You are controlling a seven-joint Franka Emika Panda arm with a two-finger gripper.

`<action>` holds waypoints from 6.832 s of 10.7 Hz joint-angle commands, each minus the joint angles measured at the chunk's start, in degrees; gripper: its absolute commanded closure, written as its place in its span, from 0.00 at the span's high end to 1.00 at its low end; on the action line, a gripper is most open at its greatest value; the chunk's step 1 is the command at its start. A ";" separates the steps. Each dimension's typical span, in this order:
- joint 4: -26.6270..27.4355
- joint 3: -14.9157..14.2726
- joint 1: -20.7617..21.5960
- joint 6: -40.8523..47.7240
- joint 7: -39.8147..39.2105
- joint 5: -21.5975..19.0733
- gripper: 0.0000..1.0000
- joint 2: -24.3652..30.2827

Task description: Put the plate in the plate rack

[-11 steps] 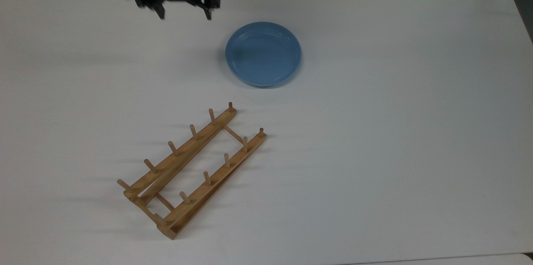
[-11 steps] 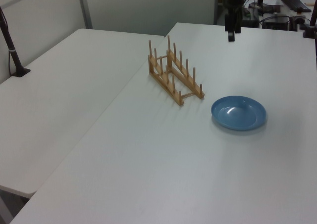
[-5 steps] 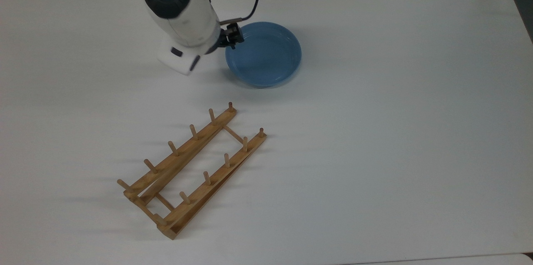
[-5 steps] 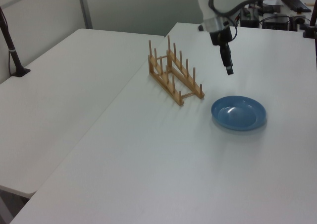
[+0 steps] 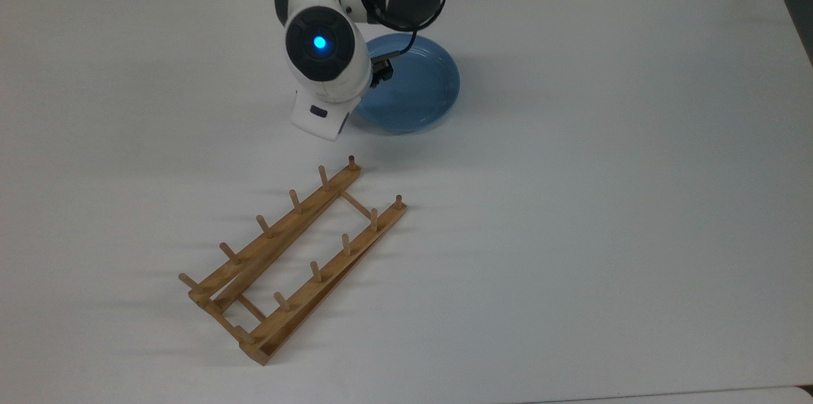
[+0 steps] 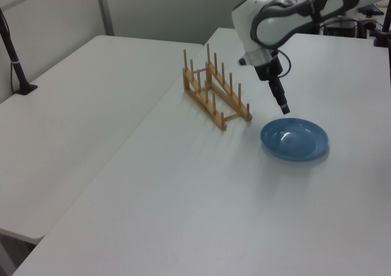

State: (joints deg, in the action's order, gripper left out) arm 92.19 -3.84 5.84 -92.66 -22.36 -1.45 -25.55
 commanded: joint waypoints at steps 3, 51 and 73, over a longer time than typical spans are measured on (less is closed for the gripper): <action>2.74 -0.47 2.33 -5.78 -1.20 2.32 0.61 -1.78; 0.97 -14.00 2.34 -66.69 42.40 43.27 0.00 4.10; 4.41 -1.37 2.25 -37.66 55.76 22.60 1.00 13.32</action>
State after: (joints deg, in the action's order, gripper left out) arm 94.63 -10.07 8.02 -142.89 32.61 31.48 -17.46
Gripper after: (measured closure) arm 0.000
